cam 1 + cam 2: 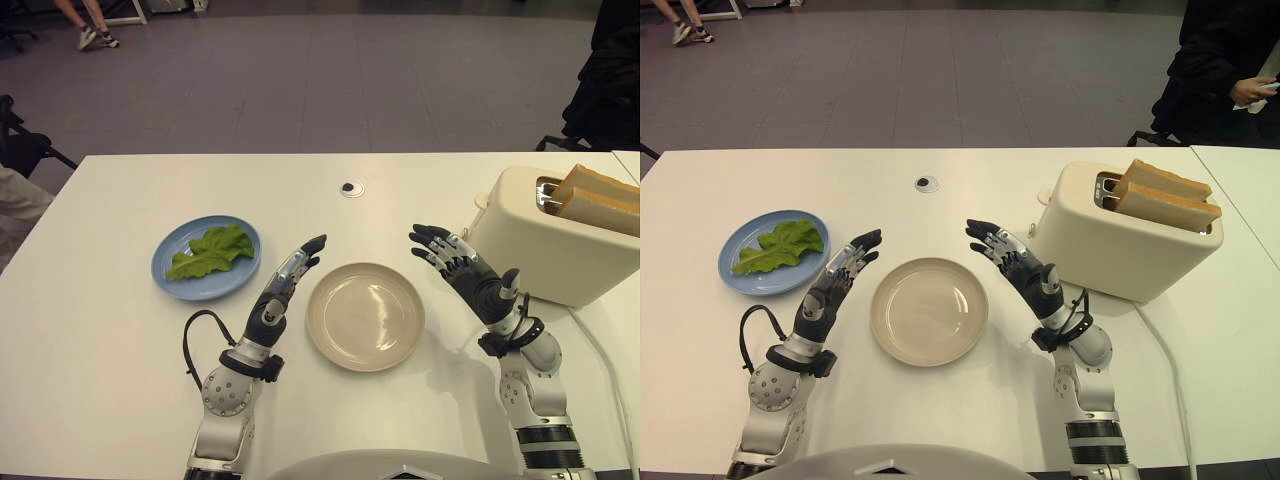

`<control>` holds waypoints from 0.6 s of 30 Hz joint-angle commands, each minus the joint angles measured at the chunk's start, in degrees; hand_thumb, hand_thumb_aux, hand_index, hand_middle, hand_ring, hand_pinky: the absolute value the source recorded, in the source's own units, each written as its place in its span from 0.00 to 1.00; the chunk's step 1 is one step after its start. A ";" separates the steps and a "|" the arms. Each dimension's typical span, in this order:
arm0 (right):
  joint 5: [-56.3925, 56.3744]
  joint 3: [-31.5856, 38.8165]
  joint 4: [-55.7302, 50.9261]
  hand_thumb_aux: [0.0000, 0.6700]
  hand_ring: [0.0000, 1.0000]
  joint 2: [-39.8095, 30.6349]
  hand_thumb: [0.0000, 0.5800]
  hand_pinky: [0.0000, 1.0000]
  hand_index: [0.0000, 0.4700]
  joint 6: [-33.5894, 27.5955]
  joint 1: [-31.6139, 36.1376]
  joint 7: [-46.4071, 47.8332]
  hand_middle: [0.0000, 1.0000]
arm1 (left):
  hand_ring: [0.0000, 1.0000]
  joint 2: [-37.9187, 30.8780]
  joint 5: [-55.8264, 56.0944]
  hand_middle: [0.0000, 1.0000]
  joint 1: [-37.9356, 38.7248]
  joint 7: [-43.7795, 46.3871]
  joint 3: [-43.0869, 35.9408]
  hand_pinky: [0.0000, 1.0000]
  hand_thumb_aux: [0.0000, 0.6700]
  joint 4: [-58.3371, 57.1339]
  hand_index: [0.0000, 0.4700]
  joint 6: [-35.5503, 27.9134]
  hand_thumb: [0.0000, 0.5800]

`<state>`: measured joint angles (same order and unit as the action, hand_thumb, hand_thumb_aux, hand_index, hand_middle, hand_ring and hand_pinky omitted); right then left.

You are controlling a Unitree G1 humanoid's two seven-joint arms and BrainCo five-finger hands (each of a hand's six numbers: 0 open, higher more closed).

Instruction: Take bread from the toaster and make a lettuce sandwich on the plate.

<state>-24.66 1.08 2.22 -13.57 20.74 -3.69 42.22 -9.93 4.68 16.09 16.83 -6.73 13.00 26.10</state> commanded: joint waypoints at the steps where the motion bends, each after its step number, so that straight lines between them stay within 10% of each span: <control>1: 0.31 -0.46 0.11 0.00 0.00 -0.04 0.00 0.00 0.00 -0.19 -0.13 -0.10 0.00 | 0.00 -0.18 -0.04 0.00 0.64 0.09 -0.03 0.00 0.00 0.40 0.00 -0.67 0.00; 8: -3.40 -14.67 10.84 0.00 0.00 -10.11 0.00 0.00 0.00 0.07 5.45 -2.93 0.00 | 0.00 0.32 -0.73 0.00 0.74 -0.28 -0.67 0.00 0.00 0.57 0.00 -0.81 0.00; 18: 40.60 -25.76 -24.35 0.00 0.00 -39.13 0.00 0.00 0.00 26.97 15.35 -17.99 0.00 | 0.00 1.22 -1.83 0.00 1.15 -1.31 -1.76 0.00 0.00 1.57 0.00 -1.53 0.00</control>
<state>5.75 -25.25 -14.65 -48.18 43.34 10.09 30.61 -8.63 3.32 17.21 15.54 -8.21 14.17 25.58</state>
